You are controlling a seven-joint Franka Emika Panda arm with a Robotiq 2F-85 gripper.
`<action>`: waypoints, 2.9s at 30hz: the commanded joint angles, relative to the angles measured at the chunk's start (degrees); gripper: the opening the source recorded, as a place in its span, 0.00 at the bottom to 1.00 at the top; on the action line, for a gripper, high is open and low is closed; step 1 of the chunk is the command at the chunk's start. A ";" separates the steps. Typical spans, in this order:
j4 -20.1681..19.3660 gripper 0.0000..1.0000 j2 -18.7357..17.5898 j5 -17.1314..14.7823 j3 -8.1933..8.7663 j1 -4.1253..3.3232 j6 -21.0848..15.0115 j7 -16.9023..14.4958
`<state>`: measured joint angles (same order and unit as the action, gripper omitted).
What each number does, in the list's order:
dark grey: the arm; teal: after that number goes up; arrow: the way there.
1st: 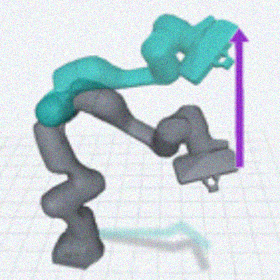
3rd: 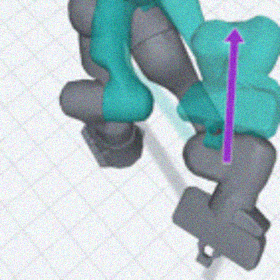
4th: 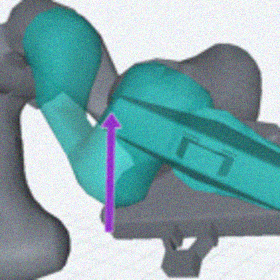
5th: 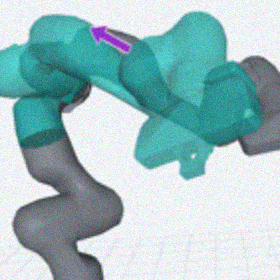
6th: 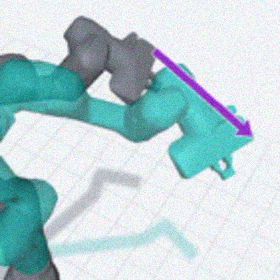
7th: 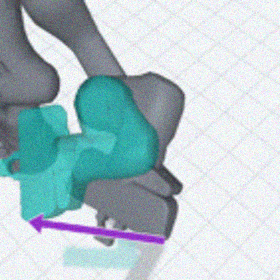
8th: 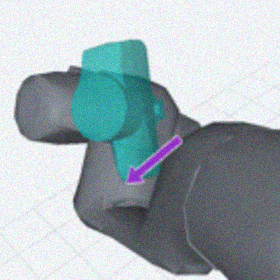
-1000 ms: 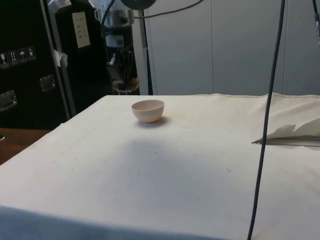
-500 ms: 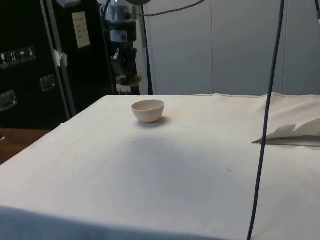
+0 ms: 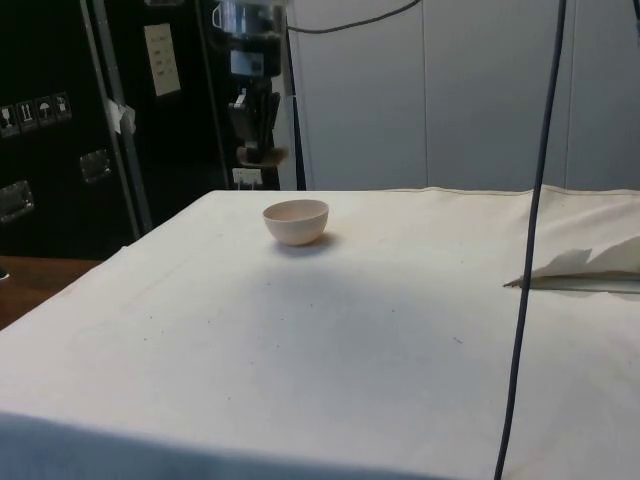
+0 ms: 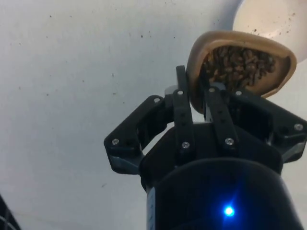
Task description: Pour the coffee beans from the cup into the bowl.
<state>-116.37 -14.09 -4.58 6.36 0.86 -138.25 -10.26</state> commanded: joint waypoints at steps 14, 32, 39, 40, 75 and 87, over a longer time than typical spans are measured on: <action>0.69 0.01 -0.23 -8.88 1.83 0.80 1.66 -7.96; 1.95 0.01 -1.15 -19.48 5.10 1.15 5.61 -17.02; 3.50 0.01 -2.23 -22.92 6.70 1.15 7.85 -19.94; 3.72 0.01 -2.41 -23.38 6.93 1.15 8.14 -20.34; 8.71 0.01 -7.85 -37.76 13.75 1.55 18.56 -32.14; 9.28 0.01 -9.91 -43.72 15.64 1.83 22.29 -36.44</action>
<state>-107.49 -23.72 -47.78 22.17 2.23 -116.83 -46.47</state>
